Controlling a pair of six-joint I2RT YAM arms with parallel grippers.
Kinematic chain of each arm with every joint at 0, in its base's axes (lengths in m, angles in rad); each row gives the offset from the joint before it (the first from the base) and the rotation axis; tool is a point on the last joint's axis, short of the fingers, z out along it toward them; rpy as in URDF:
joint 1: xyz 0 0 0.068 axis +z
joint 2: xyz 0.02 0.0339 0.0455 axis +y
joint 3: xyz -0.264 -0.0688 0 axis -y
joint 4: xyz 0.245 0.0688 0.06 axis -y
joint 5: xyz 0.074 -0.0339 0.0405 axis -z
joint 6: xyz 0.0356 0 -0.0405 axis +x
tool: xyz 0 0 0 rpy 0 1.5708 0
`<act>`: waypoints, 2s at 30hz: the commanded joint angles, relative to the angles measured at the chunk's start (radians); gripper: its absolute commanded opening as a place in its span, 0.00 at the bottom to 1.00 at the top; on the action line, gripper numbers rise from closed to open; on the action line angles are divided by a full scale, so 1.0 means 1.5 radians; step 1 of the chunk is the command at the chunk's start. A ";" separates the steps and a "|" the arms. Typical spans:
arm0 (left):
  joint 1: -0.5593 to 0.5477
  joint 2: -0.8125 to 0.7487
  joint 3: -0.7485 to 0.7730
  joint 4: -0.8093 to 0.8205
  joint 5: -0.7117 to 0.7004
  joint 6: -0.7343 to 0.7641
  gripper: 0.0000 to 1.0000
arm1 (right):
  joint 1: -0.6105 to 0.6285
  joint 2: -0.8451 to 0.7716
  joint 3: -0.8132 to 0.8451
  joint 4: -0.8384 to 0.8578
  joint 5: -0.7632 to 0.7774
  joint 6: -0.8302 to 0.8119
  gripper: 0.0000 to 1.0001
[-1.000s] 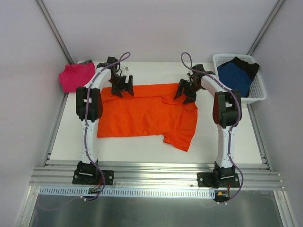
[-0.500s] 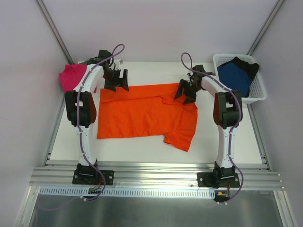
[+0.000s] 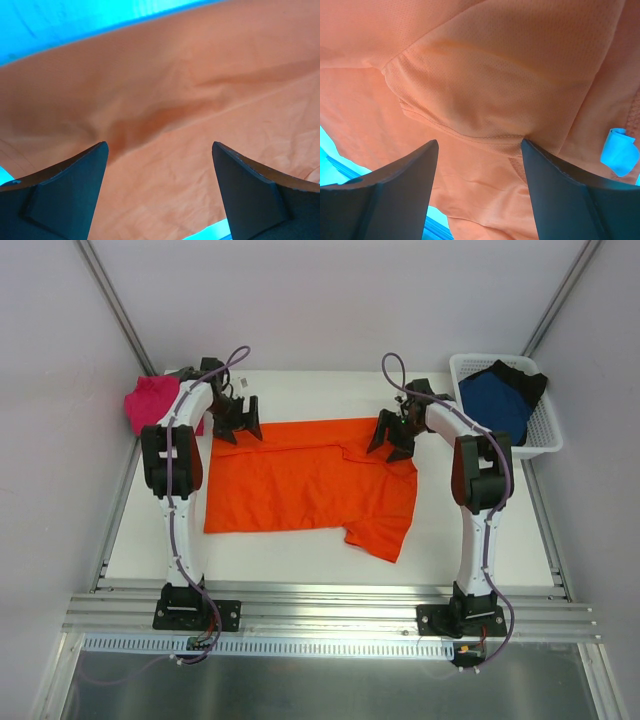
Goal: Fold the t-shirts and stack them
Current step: Fold the tshirt
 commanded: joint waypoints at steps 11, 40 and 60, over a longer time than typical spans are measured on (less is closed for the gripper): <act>0.026 0.096 0.154 -0.010 0.018 -0.035 0.86 | 0.001 0.012 0.037 -0.006 0.031 0.012 0.72; 0.025 0.220 0.326 0.048 0.031 -0.073 0.82 | -0.029 0.021 0.064 -0.004 0.070 -0.004 0.73; 0.000 0.033 0.279 0.092 -0.007 -0.072 0.84 | -0.002 -0.033 0.117 0.004 0.088 -0.045 0.73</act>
